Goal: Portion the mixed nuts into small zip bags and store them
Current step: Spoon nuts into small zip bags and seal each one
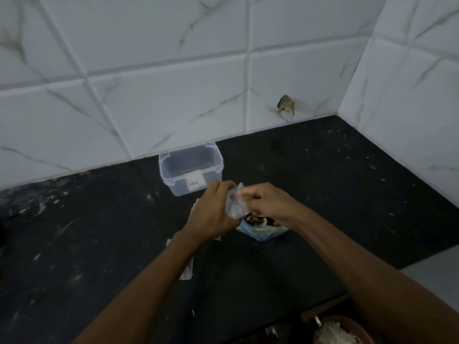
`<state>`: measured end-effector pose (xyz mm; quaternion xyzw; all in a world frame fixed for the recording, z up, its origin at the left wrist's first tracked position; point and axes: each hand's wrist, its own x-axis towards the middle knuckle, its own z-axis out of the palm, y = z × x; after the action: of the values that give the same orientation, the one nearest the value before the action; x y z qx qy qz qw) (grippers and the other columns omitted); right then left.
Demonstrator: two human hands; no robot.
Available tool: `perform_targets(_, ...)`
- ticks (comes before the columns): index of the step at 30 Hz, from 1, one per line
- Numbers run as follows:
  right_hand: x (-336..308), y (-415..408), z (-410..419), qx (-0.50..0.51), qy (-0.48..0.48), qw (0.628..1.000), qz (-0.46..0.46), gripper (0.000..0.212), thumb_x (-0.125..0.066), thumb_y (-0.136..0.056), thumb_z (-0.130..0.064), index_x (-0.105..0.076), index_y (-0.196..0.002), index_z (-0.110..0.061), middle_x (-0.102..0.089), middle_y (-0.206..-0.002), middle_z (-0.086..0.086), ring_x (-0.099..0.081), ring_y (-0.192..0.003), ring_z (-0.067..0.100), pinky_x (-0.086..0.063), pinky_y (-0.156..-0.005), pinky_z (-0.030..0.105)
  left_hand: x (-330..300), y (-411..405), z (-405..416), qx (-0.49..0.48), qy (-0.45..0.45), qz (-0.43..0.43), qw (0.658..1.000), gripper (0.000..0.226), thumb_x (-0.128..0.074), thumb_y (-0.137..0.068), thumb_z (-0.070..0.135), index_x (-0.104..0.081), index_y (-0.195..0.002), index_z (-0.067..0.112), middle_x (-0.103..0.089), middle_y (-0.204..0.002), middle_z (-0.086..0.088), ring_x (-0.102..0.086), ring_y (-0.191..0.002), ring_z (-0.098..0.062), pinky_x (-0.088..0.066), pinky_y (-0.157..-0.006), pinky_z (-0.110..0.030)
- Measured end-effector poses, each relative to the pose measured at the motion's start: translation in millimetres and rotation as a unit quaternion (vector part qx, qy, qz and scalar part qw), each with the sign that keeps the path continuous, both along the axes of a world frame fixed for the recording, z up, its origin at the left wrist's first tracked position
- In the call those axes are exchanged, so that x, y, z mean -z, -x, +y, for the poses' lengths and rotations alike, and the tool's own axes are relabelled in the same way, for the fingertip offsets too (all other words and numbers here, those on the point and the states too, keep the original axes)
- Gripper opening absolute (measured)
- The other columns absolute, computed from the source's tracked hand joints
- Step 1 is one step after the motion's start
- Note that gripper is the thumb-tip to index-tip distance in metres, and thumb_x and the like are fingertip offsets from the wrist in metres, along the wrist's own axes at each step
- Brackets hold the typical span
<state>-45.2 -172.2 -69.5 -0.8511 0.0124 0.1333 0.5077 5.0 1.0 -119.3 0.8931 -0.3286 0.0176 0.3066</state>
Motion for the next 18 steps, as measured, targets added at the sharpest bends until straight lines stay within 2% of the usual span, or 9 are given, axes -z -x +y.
perform_targets(2,1.6,-1.0,1.1,-0.015,0.023,1.0,0.0,0.034,-0.056,-0.091,-0.005,-0.065,-0.118,-0.024,-0.067,-0.094,0.016,-0.065,-0.082,0.023,-0.055,-0.074,0.035,0.5,-0.3,-1.5,0.014,-0.017,-0.012,1.0,0.082,-0.082,-0.066,0.048,-0.042,-0.133,0.021,-0.04,-0.12,0.002,-0.043,-0.104,-0.009,-0.05,-0.089,-0.037)
perform_targets(4,0.2,1.4,2.5,-0.003,0.018,0.999,-0.029,0.035,-0.056,-0.09,-0.004,-0.065,-0.117,-0.025,-0.068,-0.096,0.014,-0.066,-0.088,0.029,-0.055,-0.078,0.044,-1.5,-0.8,-1.0,0.032,-0.025,0.01,0.999,0.099,-0.08,-0.06,0.058,-0.035,-0.141,0.023,-0.038,-0.128,0.0,-0.04,-0.112,-0.011,-0.045,-0.098,-0.037)
perform_targets(6,-2.3,3.1,3.2,0.008,0.023,0.998,-0.058,0.029,-0.057,-0.089,-0.003,-0.07,-0.107,-0.021,-0.071,-0.092,0.009,-0.067,-0.087,0.029,-0.055,-0.077,0.045,-5.6,-0.1,0.3,0.05,-0.003,0.038,0.998,0.115,-0.078,-0.056,0.066,-0.025,-0.149,0.026,-0.03,-0.141,-0.001,-0.033,-0.127,-0.014,-0.034,-0.107,-0.035)
perform_targets(7,-3.7,3.4,3.3,0.007,0.043,0.997,-0.064,0.025,-0.057,-0.089,-0.003,-0.073,-0.101,-0.019,-0.072,-0.091,0.007,-0.067,-0.085,0.029,-0.054,-0.077,0.043,-8.4,1.1,0.8,0.052,0.018,0.042,0.998,0.116,-0.078,-0.055,0.067,-0.024,-0.15,0.027,-0.027,-0.145,0.002,-0.03,-0.132,-0.015,-0.031,-0.109,-0.034)
perform_targets(9,-6.9,3.0,3.9,-0.008,0.094,0.993,-0.074,0.022,-0.056,-0.09,-0.006,-0.075,-0.095,-0.015,-0.072,-0.089,0.004,-0.067,-0.083,0.026,-0.052,-0.071,0.032,-14.0,4.6,0.2,0.038,0.07,0.022,0.997,0.102,-0.077,-0.058,0.067,-0.036,-0.142,0.027,-0.033,-0.14,0.004,-0.034,-0.129,-0.013,-0.035,-0.105,-0.03)
perform_targets(12,-7.8,0.0,5.0,-0.011,0.143,0.985,-0.095,0.018,-0.054,-0.093,-0.01,-0.071,-0.089,-0.011,-0.067,-0.087,0.002,-0.062,-0.079,0.017,-0.044,-0.065,0.021,-20.8,11.9,-6.6,-0.031,0.164,-0.019,0.986,0.049,-0.07,-0.076,0.057,-0.054,-0.109,0.023,-0.052,-0.106,0.005,-0.049,-0.097,-0.005,-0.041,-0.081,-0.016)
perform_targets(14,-7.0,-0.3,5.8,0.004,0.162,0.979,-0.122,0.015,-0.054,-0.093,-0.009,-0.067,-0.086,-0.012,-0.06,-0.084,0.0,-0.056,-0.074,0.011,-0.041,-0.062,0.017,-24.7,15.2,-13.1,-0.065,0.183,0.055,0.979,0.026,-0.065,-0.087,0.046,-0.057,-0.091,0.022,-0.056,-0.084,0.006,-0.053,-0.078,-0.005,-0.042,-0.068,-0.014)
perform_targets(16,-3.8,-1.1,6.7,0.013,0.18,0.973,-0.145,0.013,-0.057,-0.092,-0.008,-0.068,-0.086,-0.009,-0.062,-0.083,0.003,-0.054,-0.071,0.008,-0.04,-0.061,0.016,-23.7,17.1,-17.8,-0.07,0.178,0.142,0.971,0.021,-0.062,-0.092,0.039,-0.059,-0.083,0.02,-0.058,-0.074,0.006,-0.053,-0.067,-0.002,-0.043,-0.061,-0.014)
perform_targets(18,-1.3,-1.4,6.7,0.017,0.177,0.971,-0.161,0.013,-0.059,-0.09,-0.008,-0.071,-0.086,-0.008,-0.065,-0.083,0.006,-0.055,-0.07,0.008,-0.042,-0.063,0.018,-21.8,18.5,-20.6,-0.066,0.179,0.165,0.968,0.021,-0.059,-0.095,0.034,-0.06,-0.081,0.018,-0.057,-0.07,0.005,-0.052,-0.063,0.001,-0.042,-0.059,-0.011)
